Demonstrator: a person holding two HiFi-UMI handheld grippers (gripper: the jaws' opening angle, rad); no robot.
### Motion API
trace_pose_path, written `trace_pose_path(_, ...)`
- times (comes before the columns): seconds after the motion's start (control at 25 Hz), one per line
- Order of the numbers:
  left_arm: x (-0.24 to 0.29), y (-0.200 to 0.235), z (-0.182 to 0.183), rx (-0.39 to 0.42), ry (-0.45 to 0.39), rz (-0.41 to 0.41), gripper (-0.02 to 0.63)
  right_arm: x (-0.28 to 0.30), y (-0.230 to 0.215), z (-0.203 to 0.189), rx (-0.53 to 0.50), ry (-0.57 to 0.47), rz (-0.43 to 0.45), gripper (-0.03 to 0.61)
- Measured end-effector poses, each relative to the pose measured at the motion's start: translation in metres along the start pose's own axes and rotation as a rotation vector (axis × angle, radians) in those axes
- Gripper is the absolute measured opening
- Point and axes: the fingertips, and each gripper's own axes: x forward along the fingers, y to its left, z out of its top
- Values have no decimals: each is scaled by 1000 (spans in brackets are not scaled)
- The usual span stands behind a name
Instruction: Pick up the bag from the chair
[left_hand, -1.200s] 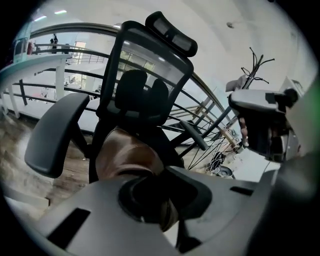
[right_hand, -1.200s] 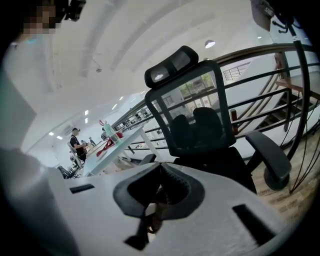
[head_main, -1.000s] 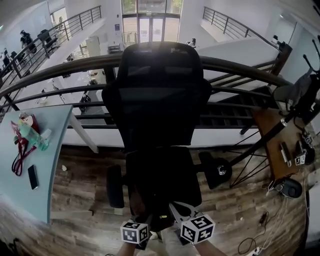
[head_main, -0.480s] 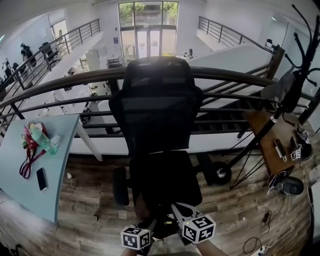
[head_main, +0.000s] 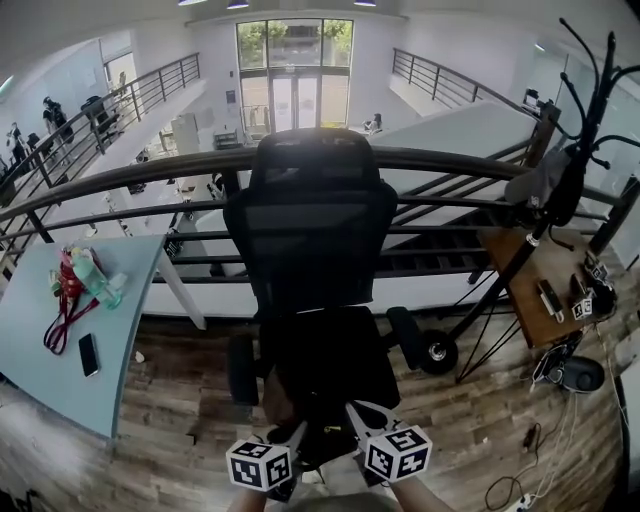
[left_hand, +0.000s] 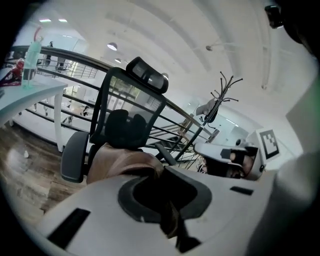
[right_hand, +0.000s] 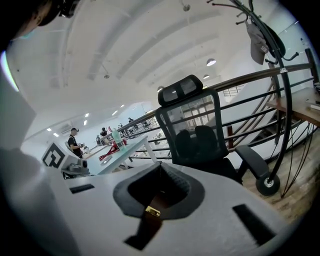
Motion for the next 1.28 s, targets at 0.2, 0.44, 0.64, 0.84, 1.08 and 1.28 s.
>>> trace_pose_path(0.2,-12,-6,20,22,-48,-12,17,-9,2,6,-6,-28,-12,2)
trace_pose_path(0.44,-23,-4,34,10,-90,-12,17,-17,1,8,-6,-51,-28,2)
trace_pose_path(0.64,-31,-5,41,9,-121,-11,17,-25,1,10,-6,-62,-34,2)
trace_pose_path(0.84,-35,-5,46,13,-143,-13,17,-28,0,10,-13,-64,-34,2)
trace_pose_path(1.08,-36,-7,50,4,-155,-20,17,-28,0,12,-24,-58,-29,2)
trace_pose_path(1.28,-36,-5,51,5,-156,-25,17,-24,1,15,-30,-58,-27,2)
